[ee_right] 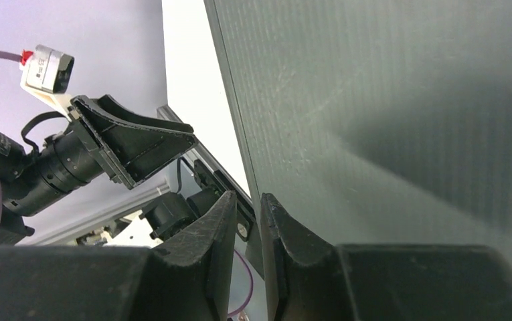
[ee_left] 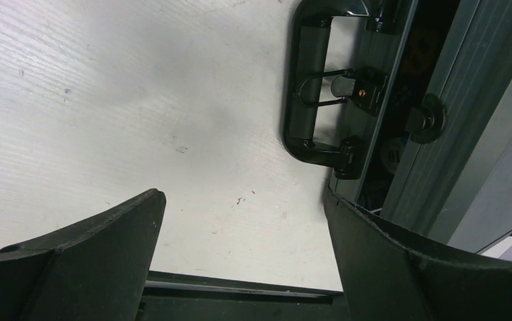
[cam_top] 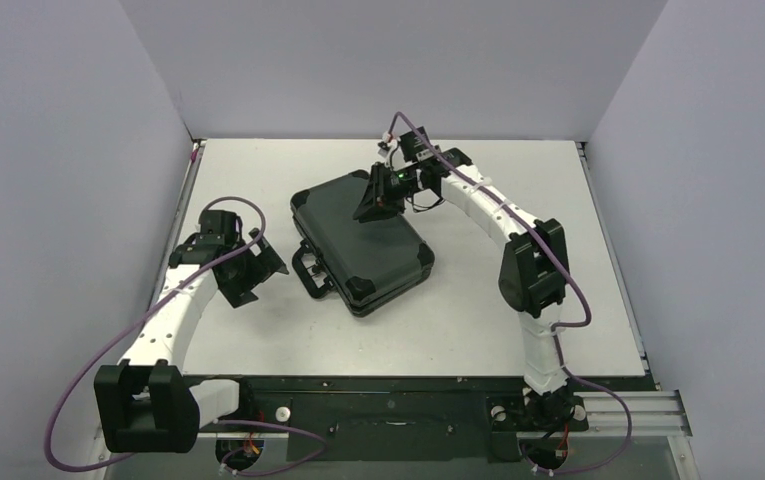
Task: Pack up texas hold em set
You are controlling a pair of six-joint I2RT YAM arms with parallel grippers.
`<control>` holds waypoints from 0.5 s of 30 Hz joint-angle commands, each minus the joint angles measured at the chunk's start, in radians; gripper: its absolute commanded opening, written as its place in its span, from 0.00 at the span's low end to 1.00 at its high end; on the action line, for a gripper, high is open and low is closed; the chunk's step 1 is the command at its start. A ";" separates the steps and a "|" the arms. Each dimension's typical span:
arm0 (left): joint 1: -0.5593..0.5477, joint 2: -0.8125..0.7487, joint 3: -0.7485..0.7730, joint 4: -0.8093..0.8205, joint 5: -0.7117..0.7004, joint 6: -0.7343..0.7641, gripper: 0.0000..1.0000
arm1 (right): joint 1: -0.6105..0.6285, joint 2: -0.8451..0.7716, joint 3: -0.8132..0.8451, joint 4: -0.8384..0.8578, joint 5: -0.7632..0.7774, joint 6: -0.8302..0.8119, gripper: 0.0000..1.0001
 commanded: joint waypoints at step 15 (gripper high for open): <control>0.009 0.043 -0.067 0.121 0.068 0.039 0.62 | 0.091 0.121 0.038 0.158 -0.101 0.027 0.17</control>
